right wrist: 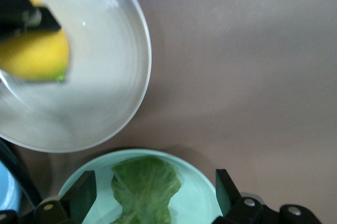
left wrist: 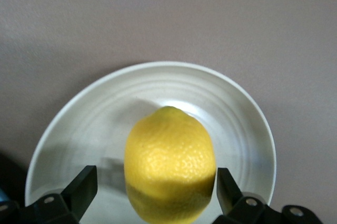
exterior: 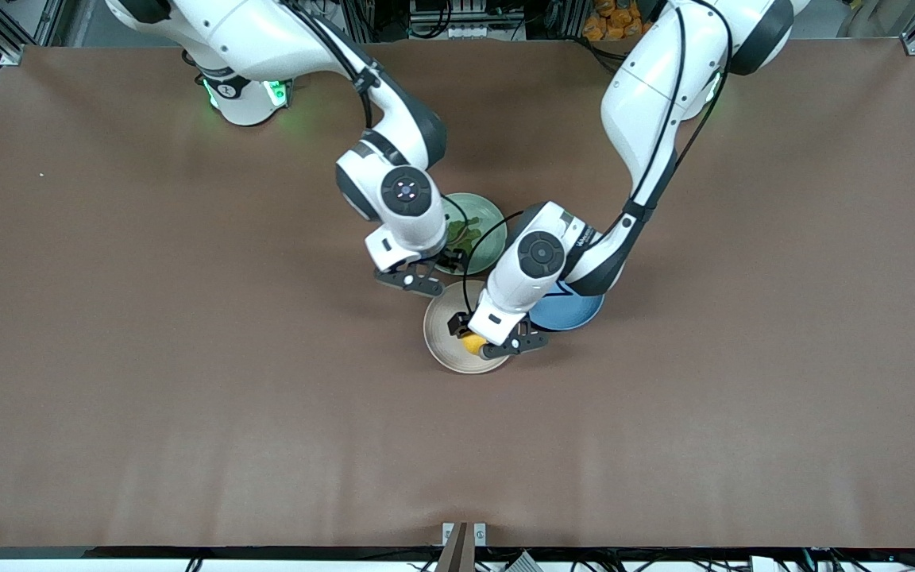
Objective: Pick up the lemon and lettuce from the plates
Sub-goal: 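Close the left gripper on the lemon while the right gripper grasps the lettuce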
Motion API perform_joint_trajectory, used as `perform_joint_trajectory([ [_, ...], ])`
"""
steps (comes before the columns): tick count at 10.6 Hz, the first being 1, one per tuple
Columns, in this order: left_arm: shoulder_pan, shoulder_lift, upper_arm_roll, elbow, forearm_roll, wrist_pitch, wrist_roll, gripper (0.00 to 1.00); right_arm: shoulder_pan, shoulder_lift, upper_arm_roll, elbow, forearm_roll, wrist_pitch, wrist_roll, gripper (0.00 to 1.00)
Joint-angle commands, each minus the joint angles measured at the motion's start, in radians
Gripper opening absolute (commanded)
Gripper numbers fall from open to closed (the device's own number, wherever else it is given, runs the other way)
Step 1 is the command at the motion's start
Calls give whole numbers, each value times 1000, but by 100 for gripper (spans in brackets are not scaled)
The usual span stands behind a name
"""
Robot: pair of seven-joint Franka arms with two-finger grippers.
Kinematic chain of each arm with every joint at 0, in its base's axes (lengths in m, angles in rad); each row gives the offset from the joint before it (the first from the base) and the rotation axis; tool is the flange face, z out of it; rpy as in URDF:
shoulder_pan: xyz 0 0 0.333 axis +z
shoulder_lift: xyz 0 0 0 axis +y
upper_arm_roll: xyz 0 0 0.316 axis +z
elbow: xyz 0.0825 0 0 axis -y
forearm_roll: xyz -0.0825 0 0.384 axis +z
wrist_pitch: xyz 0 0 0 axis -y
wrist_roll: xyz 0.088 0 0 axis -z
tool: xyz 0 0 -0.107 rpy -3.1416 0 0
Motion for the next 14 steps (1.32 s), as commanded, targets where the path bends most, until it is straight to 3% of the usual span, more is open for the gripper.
perform_joint_trajectory([
  [1, -16, 27, 17, 29, 24, 20, -37, 96, 10, 43, 51, -30, -106, 51, 123, 100],
  [2, -16, 35, 17, 29, 24, 26, -37, 84, 10, 60, 64, -33, -138, 57, 154, 100],
  [5, -15, 41, 17, 27, 24, 30, -38, 16, 15, 80, 93, -33, -148, 65, 171, 100],
  [6, -15, 38, 17, 27, 26, 30, -38, 0, 16, 84, 101, -33, -149, 63, 183, 100],
  [12, 33, -64, 17, 26, 24, -28, -51, 0, 16, 129, 153, -33, -226, 68, 254, 100],
  [13, 52, -80, 17, 26, 29, -32, -48, 0, 16, 130, 153, -33, -241, 68, 254, 92],
  [14, 68, -103, 17, 24, 29, -51, -47, 0, 16, 132, 153, -33, -243, 65, 249, 76],
])
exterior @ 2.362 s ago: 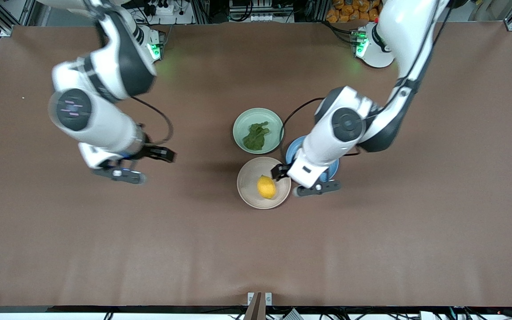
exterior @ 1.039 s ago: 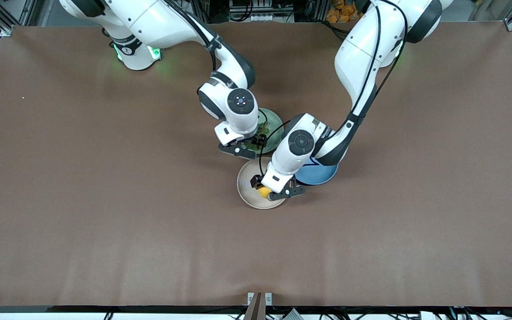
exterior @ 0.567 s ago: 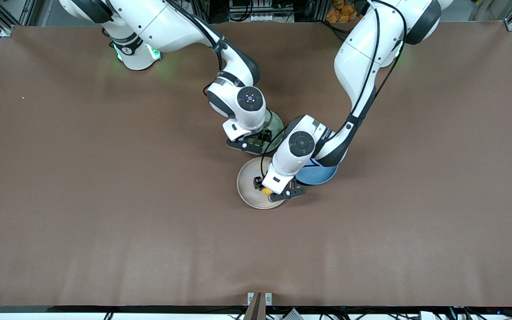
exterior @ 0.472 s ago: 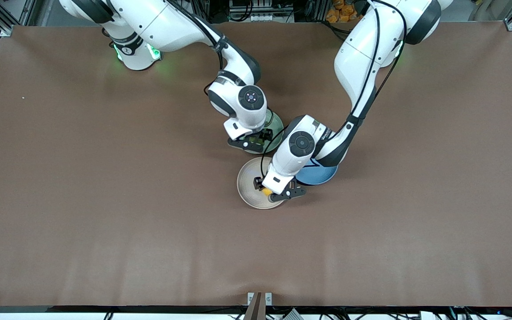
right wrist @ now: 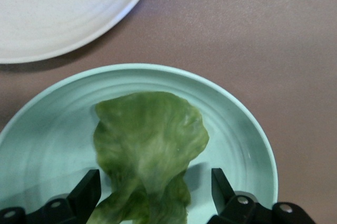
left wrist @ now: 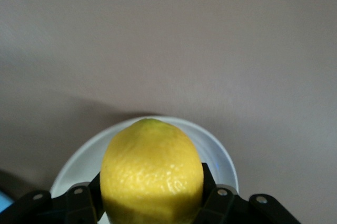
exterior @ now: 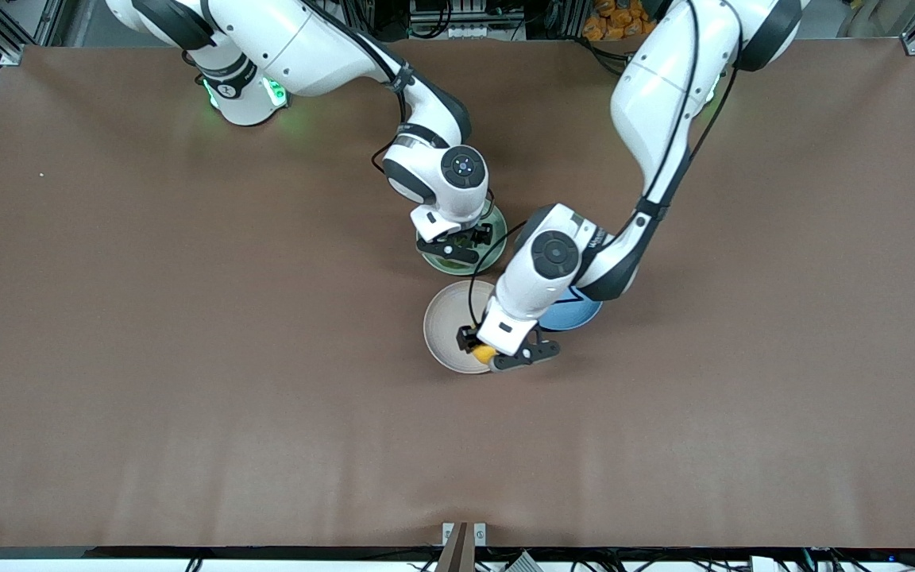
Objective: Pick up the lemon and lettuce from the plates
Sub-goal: 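Lift the lemon with the left gripper while the right gripper lifts the lettuce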
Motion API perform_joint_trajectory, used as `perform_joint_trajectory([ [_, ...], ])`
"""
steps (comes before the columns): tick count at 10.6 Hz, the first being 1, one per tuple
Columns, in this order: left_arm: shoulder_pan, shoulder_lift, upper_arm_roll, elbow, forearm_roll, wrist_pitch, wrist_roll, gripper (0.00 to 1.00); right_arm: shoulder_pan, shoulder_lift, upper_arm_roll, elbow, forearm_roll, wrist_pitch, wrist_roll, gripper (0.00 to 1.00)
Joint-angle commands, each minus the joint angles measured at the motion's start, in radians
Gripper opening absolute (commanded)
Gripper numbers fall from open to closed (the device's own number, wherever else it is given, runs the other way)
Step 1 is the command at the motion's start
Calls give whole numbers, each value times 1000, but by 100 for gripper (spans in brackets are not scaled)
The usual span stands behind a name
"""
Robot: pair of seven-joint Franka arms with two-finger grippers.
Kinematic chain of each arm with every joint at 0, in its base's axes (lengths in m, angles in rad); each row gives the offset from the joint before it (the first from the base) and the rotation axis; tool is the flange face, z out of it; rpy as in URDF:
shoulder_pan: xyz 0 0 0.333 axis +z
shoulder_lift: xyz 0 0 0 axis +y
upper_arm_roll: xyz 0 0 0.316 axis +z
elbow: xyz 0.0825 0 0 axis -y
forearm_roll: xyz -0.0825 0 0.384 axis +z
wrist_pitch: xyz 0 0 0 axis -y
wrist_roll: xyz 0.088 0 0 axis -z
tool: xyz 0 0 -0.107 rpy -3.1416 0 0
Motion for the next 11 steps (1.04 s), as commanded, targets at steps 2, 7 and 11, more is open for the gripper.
perform_joint_trajectory([
  [2, 87, -114, 0, -21, 41, -110, 13, 0, -14, 5, 18, 8, -36, 2, 30, 37],
  [7, 245, -211, 0, -32, 50, -349, 295, 0, -29, -36, 19, 13, -18, -10, 45, 0],
  [11, 373, -237, 0, -97, 128, -408, 475, 0, -96, -143, 21, -3, 27, -106, -2, 0],
])
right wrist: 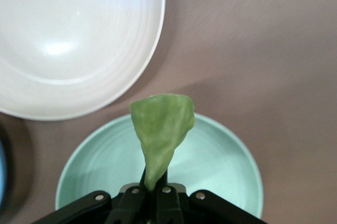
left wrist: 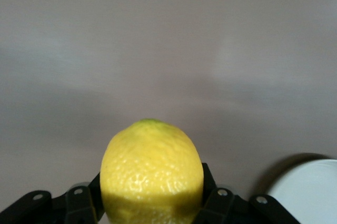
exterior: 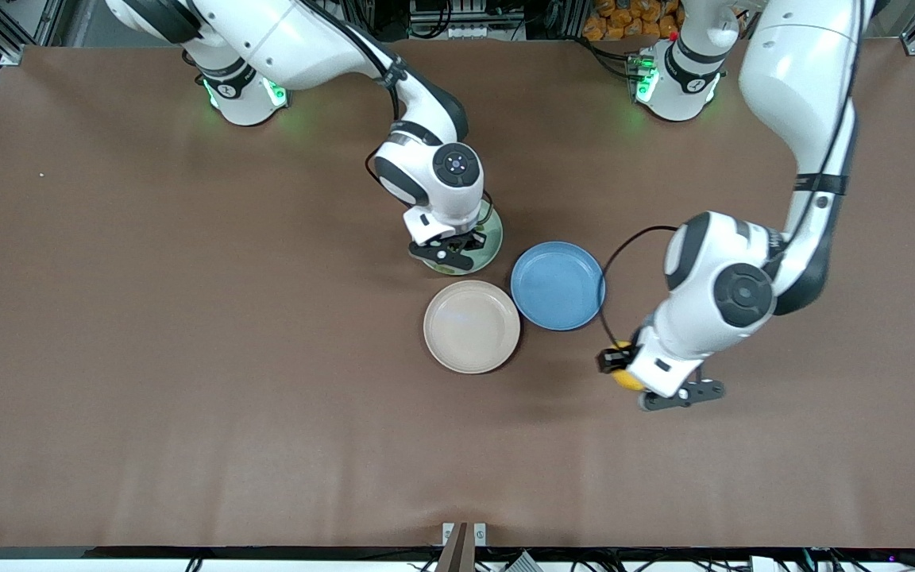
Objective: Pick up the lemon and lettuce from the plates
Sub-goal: 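Lift the lemon with the left gripper while the right gripper lifts the lettuce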
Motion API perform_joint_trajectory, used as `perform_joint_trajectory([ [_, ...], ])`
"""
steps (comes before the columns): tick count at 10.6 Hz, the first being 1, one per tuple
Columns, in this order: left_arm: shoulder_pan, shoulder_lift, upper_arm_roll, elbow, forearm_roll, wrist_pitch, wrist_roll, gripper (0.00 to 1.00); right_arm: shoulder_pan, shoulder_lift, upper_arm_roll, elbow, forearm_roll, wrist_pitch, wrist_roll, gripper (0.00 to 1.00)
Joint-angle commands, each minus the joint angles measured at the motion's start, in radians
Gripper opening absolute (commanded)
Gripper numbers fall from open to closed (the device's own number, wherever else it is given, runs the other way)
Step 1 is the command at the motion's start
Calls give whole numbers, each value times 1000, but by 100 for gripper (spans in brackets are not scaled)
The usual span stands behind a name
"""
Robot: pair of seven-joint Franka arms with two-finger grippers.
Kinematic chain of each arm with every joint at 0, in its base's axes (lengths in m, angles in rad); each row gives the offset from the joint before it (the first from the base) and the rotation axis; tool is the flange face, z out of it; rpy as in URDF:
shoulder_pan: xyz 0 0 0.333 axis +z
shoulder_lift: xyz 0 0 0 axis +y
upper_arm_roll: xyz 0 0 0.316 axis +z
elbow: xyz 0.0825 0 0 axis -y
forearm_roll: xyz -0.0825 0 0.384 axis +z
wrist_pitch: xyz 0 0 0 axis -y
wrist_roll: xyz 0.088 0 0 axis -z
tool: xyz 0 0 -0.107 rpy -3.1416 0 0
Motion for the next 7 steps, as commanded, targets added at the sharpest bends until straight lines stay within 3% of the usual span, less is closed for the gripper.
perform_joint_trajectory([
  [1, 93, -39, -9, -79, 52, -12, 119, 0, -82, -111, 18, -37, 65, -104, -93, 0],
  [4, 166, -8, -9, -108, 103, -5, 161, 0, -171, -237, 18, -102, 119, -186, -253, 0],
  [7, 203, 52, -11, -125, 118, 2, 161, 0, -280, -349, 17, -144, 144, -349, -445, 0],
])
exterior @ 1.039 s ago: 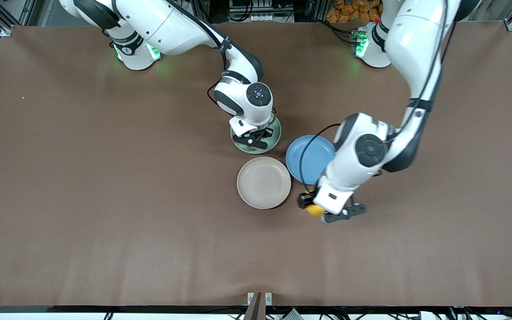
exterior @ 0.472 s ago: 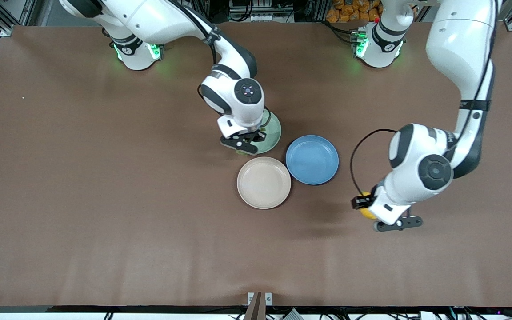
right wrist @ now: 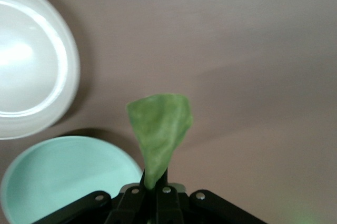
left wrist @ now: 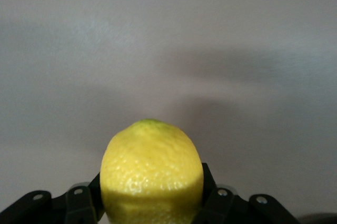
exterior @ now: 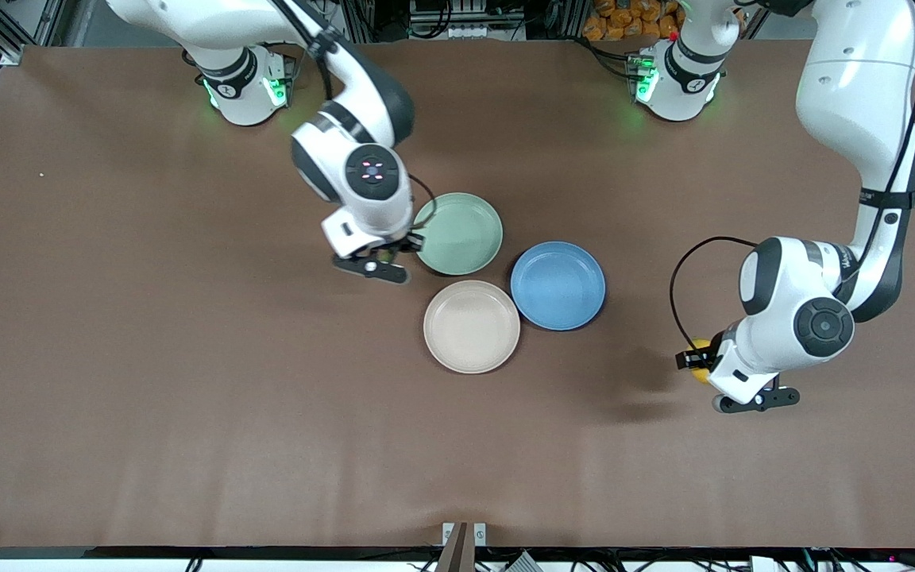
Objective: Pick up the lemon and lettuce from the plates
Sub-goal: 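Lift the lemon with the left gripper while the right gripper lifts the lettuce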
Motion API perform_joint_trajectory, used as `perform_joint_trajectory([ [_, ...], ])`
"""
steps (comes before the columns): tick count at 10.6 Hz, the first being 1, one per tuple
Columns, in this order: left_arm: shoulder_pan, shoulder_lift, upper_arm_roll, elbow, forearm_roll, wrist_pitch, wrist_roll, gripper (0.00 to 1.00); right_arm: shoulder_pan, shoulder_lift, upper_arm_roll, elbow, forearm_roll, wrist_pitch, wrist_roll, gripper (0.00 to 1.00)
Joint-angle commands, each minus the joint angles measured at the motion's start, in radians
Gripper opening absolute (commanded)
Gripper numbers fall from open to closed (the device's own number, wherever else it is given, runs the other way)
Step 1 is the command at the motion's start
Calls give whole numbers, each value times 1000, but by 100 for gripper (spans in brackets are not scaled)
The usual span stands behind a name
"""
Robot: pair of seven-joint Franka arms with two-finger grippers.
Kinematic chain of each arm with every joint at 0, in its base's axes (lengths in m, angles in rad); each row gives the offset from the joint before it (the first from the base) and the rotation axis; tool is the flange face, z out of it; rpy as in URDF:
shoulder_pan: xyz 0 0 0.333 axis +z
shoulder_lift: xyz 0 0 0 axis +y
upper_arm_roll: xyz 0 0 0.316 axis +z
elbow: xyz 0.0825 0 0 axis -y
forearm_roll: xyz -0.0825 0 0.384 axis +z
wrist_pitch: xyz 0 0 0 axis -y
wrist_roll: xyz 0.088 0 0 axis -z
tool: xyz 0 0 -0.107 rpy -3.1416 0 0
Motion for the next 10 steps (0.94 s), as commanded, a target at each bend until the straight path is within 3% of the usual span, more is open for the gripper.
perform_joint_trajectory([
  [1, 35, 47, -11, -16, 30, 10, 12, 0, -129, -146, 13, -77, 29, -122, -181, 0],
  [5, 63, 85, -10, -40, 30, 57, 40, 0, -313, -244, 2, -126, 50, -197, -454, 0],
  [8, 65, 96, -10, -42, 30, 59, 41, 1, -409, -266, -64, -153, 44, -187, -661, 0],
  [9, 66, 102, -10, -42, 30, 59, 41, 13, -476, -263, -64, -158, 43, -177, -725, 0],
  [10, 65, 102, -10, -42, 29, 59, 34, 43, -515, -266, -64, -181, 43, -150, -794, 0],
])
